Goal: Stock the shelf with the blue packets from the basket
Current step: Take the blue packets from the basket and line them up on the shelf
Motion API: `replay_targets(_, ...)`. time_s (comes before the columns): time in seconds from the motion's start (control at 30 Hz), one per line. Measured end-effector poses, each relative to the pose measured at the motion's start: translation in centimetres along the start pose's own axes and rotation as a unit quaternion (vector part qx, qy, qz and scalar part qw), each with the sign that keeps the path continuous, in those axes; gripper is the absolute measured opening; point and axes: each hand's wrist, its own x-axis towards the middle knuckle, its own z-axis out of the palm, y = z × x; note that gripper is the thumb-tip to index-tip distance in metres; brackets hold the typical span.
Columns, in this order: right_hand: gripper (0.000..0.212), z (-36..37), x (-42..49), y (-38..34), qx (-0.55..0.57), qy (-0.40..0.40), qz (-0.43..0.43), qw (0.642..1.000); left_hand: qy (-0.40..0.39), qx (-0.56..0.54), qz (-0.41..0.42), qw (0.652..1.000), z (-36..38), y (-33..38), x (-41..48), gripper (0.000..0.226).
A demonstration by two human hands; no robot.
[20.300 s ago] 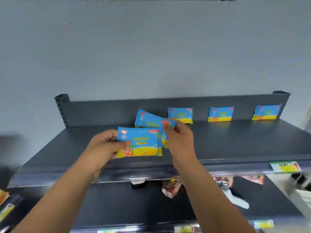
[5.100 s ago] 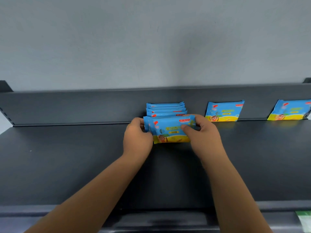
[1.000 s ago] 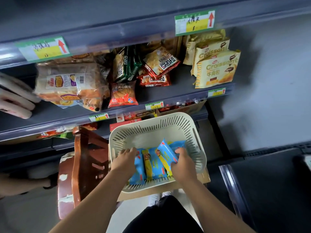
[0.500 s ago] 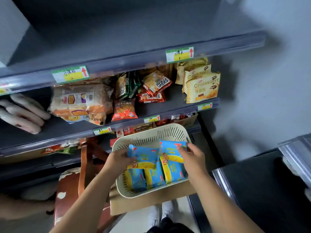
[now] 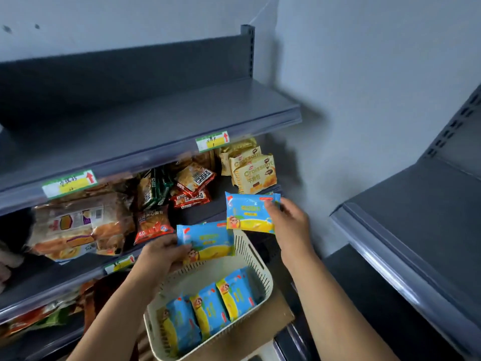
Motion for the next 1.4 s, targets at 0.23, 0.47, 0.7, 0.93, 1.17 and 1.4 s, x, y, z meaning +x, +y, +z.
replay_targets(0.23,0.01,-1.7,-1.9,-7.6,-0.013,-0.004,-0.098,0.995,-0.074,-0.069,0.059,0.993,3.8,7.2,-0.9,0.018)
replay_targets(0.47,0.007,-2.1,-3.9,-11.1,-0.006,-0.034,-0.095,0.995,-0.105,-0.047,0.13,0.985,6.8,10.8,-2.4,0.017)
replay_targets(0.7,0.011,-6.5,-6.2,-10.4,0.007,-0.087,-0.071,0.994,-0.103,-0.094,0.091,0.986,10.0,8.7,-6.3,0.008)
replay_targets(0.93,0.011,-10.2,-11.1,-12.5,0.072,-0.022,-0.116,0.99,-0.132,-0.129,0.132,0.974,12.1,8.8,-11.8,0.037)
replay_targets(1.17,0.014,-18.2,-19.3,-16.9,0.108,0.033,-0.212,0.971,-0.132,-0.187,0.189,0.955,17.3,8.4,-19.0,0.014)
replay_targets(1.4,0.015,-28.6,-28.0,-20.5,0.198,0.154,-0.291,0.924,-0.249,-0.165,0.264,0.917,26.4,8.5,-25.4,0.013)
